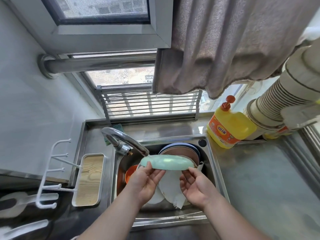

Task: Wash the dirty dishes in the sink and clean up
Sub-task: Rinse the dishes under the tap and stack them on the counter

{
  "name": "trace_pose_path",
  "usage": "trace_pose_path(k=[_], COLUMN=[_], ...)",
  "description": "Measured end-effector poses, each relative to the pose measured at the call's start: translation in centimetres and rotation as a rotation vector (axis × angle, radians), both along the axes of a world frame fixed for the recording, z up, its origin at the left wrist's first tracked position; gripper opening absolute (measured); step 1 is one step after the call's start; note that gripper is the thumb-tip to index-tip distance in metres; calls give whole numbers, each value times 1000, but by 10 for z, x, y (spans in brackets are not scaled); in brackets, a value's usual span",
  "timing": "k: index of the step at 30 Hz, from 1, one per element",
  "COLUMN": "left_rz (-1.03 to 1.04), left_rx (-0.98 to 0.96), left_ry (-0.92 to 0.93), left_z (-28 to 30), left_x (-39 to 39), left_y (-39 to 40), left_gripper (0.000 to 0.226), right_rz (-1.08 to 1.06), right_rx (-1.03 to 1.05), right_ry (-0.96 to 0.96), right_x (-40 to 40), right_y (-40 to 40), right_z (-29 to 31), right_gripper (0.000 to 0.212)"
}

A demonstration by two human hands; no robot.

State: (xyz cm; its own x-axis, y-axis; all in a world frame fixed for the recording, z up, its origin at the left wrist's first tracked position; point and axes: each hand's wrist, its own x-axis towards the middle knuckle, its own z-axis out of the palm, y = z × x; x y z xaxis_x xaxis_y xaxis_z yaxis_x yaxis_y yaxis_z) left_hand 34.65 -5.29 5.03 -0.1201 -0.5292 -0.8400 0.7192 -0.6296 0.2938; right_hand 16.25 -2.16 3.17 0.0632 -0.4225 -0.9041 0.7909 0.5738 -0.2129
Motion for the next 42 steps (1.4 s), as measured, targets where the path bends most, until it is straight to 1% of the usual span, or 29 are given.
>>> trace_pose_path(k=[3,8,10,12,14,15,16,18,21,22,23,24,26,28,29,30,31,32,34,35,37,38,40,42], left_rz=[-62,-172,-194,-221,-234,-229,-217,-198,-230,-237,-247,-264,-278,-274,-269,-252,-207,-153,-82,-88,-110,-130,-144,-157], left_rx=[12,68,90,117,122,116,110,108,92,81,63,35,-18,-40,-47,-52,-49,-44,-46,-45,-39,-30,-28,-35], left_ry=[11,5,-45,-119,-171,-194,-218,-267,-381,-406,-404,-379,-302,-238,-221,-212,-215,-233,-245,-238,-256,-284,-346,-381], left_z=[3,1,-3,-7,-10,-12,-13,-16,-24,-25,-27,-27,-28,-32,-35,-38,-40,-40,-39,-36,-26,-22,-17,-18], left_x=[-7,0,7,15,22,26,30,41,63,70,76,84,99,111,113,114,112,111,108,106,100,95,89,84], left_y=[4,18,21,23,26,27,28,30,38,42,47,52,60,67,70,72,73,74,74,75,73,71,66,63], left_gripper=[29,35,37,34,30,28,27,26,26,26,28,32,49,72,79,83,81,76,68,60,34,30,36,43], right_rz=[-31,-9,43,128,258,344,455,766,1406,1644,1866,2048,2309,2481,2548,2612,2660,2684,2637,2576,2432,2357,2110,1850], right_rx=[14,31,26,8,-6,-14,-31,-113,-313,-389,-452,-492,-560,-632,-667,-699,-733,-761,-756,-722,-627,-573,-499,-427], right_ry=[17,25,28,39,108,183,299,637,1227,1362,1456,1515,1571,1580,1571,1559,1540,1532,1507,1497,1520,1503,1413,1270], right_x=[-8,-14,-15,-16,-17,-19,-22,-30,-46,-49,-52,-53,-58,-67,-70,-72,-74,-73,-68,-65,-65,-66,-74,-82], right_y=[14,39,49,55,55,52,46,27,-9,-19,-29,-34,-39,-38,-37,-36,-37,-37,-38,-36,-32,-30,-22,-11], right_z=[-5,-21,-30,-35,-40,-45,-51,-62,-84,-90,-100,-105,-119,-133,-138,-141,-142,-139,-125,-114,-83,-65,-36,-18], right_gripper=[23,21,19,17,19,20,23,28,31,33,35,38,38,36,36,36,36,33,29,31,36,35,22,24])
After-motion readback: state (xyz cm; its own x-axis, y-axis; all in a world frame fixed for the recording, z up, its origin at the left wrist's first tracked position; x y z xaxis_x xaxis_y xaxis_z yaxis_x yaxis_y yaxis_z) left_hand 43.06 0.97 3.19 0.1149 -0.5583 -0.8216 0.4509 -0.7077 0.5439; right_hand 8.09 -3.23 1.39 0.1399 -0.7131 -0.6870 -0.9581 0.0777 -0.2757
